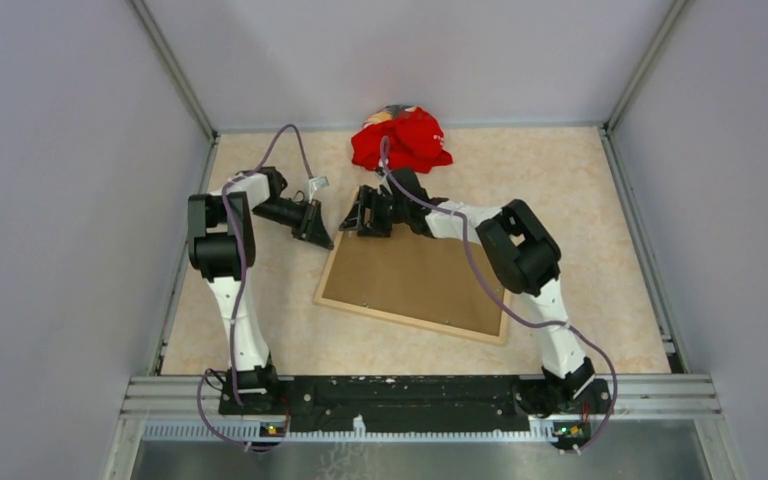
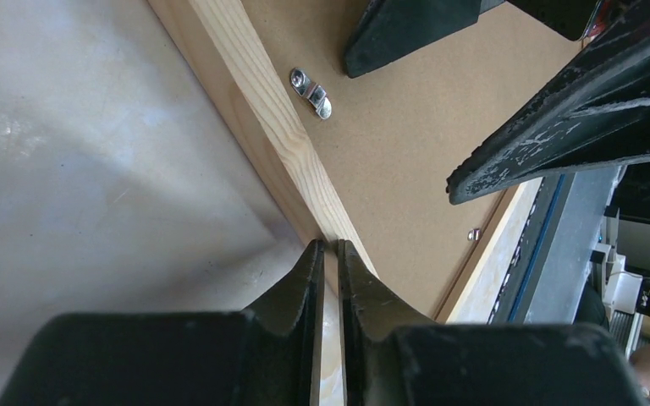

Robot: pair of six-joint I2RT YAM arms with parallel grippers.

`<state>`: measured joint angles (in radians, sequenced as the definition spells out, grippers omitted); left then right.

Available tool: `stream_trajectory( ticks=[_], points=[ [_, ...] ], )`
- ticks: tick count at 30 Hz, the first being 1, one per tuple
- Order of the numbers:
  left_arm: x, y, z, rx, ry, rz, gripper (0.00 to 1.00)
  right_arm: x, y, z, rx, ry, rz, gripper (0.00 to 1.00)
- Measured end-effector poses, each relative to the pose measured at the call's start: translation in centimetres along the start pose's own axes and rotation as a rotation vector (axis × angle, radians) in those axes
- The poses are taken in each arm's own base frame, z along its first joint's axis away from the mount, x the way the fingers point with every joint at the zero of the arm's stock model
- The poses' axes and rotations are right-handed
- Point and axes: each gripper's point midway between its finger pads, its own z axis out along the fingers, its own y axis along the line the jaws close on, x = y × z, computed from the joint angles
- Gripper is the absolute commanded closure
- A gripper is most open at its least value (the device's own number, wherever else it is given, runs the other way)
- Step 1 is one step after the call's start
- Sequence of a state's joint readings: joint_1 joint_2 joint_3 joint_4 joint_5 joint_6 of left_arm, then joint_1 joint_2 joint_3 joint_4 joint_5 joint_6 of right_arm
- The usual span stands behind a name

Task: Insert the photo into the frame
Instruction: Install the photo frame at the center of the board.

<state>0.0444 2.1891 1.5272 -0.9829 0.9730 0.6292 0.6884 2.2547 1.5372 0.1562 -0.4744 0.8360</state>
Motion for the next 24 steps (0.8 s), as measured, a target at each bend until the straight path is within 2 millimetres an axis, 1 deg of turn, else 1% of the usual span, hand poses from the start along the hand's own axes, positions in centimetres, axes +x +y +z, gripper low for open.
stream_trajectory(
  ticks=[12, 24],
  points=[
    [0.0, 0.0, 0.0, 0.005, -0.005, -0.003, 0.87, -0.2, 0.4, 0.8, -0.01, 0.009, 0.01, 0.35],
    [0.0, 0.0, 0.0, 0.007, -0.007, -0.004, 0.88, 0.2, 0.8, 1.6, -0.033, 0.026, 0.015, 0.37]
  ],
)
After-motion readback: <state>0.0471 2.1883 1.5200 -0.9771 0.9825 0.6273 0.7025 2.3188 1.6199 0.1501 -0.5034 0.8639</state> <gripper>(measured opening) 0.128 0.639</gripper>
